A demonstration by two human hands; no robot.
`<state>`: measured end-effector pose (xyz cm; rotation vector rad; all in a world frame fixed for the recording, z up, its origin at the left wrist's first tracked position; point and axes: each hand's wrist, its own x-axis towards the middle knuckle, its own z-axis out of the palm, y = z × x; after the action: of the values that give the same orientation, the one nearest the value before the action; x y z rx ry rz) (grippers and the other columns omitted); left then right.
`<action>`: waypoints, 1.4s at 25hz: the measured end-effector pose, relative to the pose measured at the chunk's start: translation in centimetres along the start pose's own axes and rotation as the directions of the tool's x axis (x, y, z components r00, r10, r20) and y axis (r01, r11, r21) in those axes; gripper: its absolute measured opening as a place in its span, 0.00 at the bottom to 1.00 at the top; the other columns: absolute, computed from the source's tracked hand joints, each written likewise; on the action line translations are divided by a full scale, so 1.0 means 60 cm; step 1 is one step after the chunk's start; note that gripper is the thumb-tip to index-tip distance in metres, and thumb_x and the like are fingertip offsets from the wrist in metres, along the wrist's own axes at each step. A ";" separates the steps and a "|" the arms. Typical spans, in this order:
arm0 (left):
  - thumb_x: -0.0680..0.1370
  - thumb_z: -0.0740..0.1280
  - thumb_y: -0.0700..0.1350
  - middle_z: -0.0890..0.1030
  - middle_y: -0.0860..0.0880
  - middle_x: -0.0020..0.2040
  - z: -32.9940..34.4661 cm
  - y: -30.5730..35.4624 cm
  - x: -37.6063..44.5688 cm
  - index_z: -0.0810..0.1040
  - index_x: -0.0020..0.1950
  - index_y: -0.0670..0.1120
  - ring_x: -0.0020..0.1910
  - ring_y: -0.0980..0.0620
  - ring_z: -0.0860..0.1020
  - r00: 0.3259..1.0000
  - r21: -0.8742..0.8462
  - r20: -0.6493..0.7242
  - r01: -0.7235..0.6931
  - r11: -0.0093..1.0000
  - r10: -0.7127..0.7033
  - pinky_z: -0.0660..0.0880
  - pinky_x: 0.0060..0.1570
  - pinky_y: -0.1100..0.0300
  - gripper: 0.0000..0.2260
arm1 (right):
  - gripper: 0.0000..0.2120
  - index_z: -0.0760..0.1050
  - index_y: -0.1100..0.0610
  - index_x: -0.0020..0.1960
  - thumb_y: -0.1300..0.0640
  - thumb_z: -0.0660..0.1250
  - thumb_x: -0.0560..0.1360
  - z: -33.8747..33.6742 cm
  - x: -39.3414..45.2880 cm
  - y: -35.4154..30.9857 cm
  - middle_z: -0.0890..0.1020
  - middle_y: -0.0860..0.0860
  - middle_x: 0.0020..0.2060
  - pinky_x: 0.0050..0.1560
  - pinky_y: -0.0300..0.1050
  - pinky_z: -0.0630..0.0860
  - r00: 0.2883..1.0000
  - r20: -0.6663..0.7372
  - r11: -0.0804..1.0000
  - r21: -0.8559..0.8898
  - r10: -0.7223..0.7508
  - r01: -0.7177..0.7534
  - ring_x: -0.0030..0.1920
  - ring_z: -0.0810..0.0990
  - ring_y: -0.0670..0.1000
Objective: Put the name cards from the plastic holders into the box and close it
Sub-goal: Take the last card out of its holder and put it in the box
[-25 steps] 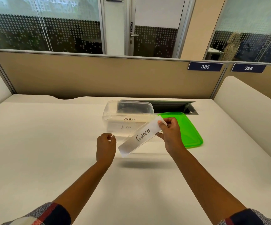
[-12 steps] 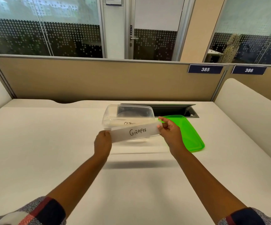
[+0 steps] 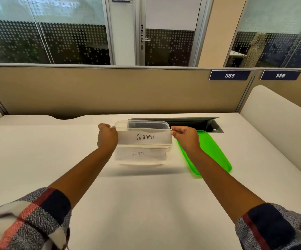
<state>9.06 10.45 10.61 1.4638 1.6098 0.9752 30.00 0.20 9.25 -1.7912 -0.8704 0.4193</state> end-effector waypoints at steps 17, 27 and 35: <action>0.78 0.61 0.41 0.77 0.43 0.63 0.074 -0.065 0.114 0.72 0.65 0.47 0.63 0.42 0.68 0.950 0.696 0.218 -0.313 0.647 0.225 0.64 0.61 0.48 0.16 | 0.13 0.82 0.49 0.50 0.58 0.59 0.77 0.060 0.102 0.059 0.83 0.51 0.46 0.63 0.53 0.53 0.957 0.132 0.634 -0.724 -0.260 0.272 0.57 0.73 0.53; 0.79 0.57 0.46 0.73 0.41 0.65 0.076 -0.069 0.108 0.66 0.70 0.47 0.67 0.41 0.66 0.933 0.801 0.347 -0.350 0.487 0.100 0.62 0.67 0.45 0.18 | 0.12 0.77 0.51 0.57 0.57 0.60 0.77 0.081 0.106 0.049 0.82 0.53 0.46 0.72 0.66 0.42 0.903 0.395 0.269 -0.863 -0.170 0.428 0.56 0.75 0.55; 0.80 0.58 0.48 0.71 0.40 0.69 0.064 -0.085 0.085 0.62 0.72 0.46 0.69 0.40 0.67 0.888 0.598 0.242 -0.454 0.661 0.391 0.65 0.66 0.43 0.21 | 0.16 0.71 0.47 0.65 0.53 0.59 0.78 0.038 0.067 0.063 0.80 0.49 0.60 0.72 0.64 0.42 0.912 0.304 0.562 -0.719 -0.275 0.409 0.66 0.72 0.50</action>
<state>9.89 15.43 4.17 2.4126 1.6442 0.5734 32.59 3.92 5.38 -2.2945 -1.6728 -0.1260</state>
